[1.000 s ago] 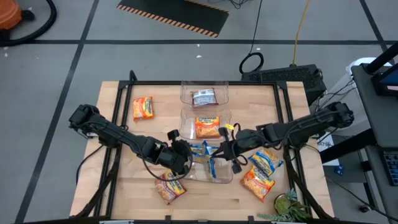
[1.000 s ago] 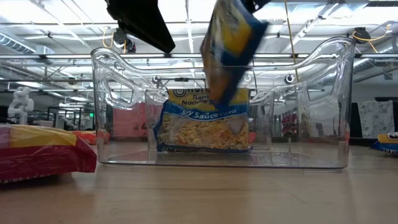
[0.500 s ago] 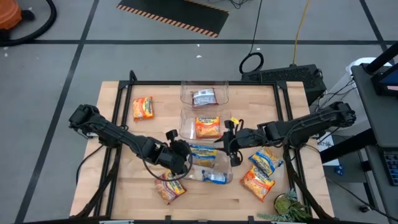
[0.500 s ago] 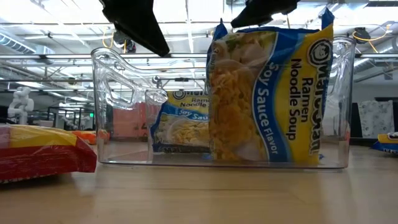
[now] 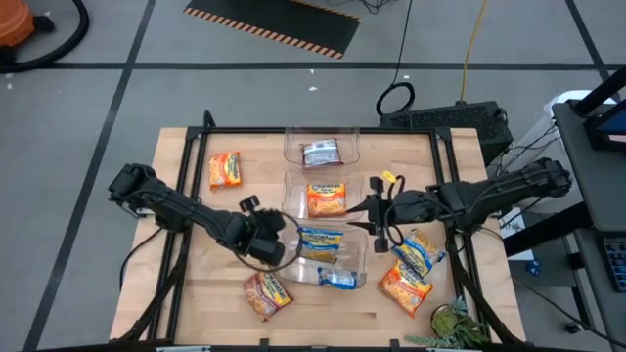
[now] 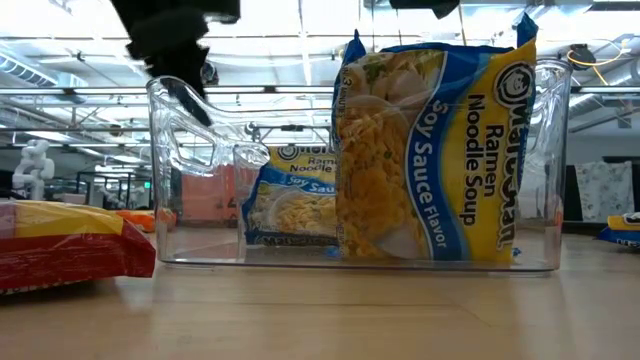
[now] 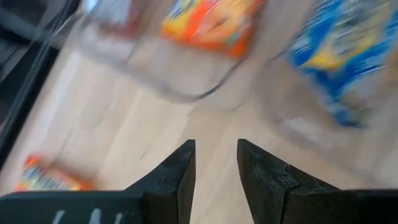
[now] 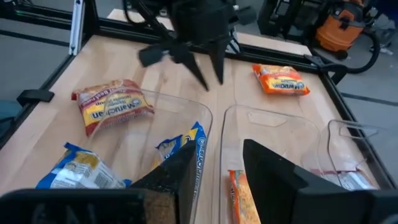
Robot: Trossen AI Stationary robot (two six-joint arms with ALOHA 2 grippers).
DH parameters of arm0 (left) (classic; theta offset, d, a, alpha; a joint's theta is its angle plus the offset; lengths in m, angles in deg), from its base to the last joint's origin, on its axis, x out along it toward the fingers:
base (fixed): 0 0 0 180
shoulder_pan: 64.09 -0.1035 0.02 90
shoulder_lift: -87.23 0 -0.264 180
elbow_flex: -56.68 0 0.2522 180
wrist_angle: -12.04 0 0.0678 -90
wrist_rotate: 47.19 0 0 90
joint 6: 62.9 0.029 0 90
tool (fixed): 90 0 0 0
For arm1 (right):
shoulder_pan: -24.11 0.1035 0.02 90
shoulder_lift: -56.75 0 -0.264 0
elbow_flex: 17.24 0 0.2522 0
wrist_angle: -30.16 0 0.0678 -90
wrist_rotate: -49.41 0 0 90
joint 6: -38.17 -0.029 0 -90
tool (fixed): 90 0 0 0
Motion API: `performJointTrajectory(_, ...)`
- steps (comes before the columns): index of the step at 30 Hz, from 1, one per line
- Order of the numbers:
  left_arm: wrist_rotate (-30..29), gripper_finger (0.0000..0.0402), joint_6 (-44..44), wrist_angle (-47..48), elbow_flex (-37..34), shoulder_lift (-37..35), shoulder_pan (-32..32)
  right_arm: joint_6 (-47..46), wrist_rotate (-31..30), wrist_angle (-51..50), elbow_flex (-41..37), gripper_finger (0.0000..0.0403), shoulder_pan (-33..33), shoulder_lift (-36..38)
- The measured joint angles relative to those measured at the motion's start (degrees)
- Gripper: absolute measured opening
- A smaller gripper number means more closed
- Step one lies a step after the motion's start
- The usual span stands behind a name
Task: Sort Maruchan noodles
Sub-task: Put the top orange noodle pack into the center transparent bin
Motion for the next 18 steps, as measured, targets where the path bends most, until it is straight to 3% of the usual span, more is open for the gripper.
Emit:
performJointTrajectory(8, -3.6, 0.0124, -15.7, 15.2, -0.8, -0.1, -4.2, -0.2, 0.1, -0.2, 0.0, 0.0124, 0.0, 0.2)
performJointTrajectory(13, -3.7, 0.0124, -18.2, 16.0, -6.5, -0.1, -7.8, -0.2, 0.1, -0.2, 0.0, 0.0124, 0.0, 0.2)
performJointTrajectory(18, 0.2, 0.0124, -21.8, 15.3, -14.1, -0.1, -12.6, -0.3, 0.1, -0.4, 0.0, 0.0123, 0.0, 0.2)
